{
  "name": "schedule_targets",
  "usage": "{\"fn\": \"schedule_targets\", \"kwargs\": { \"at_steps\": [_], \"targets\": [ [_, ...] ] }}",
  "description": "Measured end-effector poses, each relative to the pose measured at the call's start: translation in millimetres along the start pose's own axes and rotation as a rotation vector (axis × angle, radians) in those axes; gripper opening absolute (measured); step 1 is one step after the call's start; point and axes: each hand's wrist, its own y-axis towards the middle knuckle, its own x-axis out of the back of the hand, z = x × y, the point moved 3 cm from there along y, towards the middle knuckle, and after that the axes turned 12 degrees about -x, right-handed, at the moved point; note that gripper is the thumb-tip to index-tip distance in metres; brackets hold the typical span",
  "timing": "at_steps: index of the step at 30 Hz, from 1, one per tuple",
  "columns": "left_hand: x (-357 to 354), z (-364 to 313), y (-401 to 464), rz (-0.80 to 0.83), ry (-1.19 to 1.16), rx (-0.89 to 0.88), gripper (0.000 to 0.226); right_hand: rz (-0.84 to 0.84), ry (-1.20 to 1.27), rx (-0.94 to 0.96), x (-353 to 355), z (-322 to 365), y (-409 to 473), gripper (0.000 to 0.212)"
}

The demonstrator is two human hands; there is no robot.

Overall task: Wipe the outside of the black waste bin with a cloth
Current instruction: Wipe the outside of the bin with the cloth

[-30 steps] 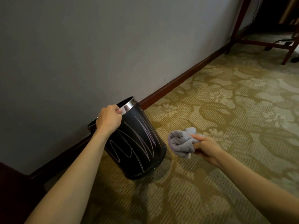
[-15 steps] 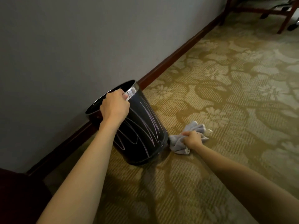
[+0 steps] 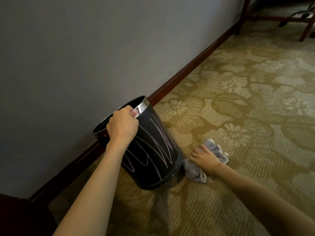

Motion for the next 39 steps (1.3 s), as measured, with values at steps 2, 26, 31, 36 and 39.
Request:
{"fn": "schedule_targets", "kwargs": {
  "at_steps": [2,26,31,36,39],
  "targets": [
    [4,6,0,-0.005,-0.015,0.016,0.023,0.011,0.161,-0.038,1,-14,-4,0.034],
    [10,19,-2,0.024,-0.189,-0.032,0.025,-0.431,1.381,-0.072,171,-29,-24,0.059],
    [11,21,-2,0.030,-0.299,-0.078,0.020,-0.466,1.378,-0.017,198,9,-9,0.055],
    [11,26,-1,-0.012,-0.311,-0.049,0.019,-0.502,1.236,-0.067,198,41,12,0.050],
    [11,23,-1,-0.007,-0.328,-0.060,0.017,-0.519,1.114,-0.081,188,40,10,0.055]
  ]
}}
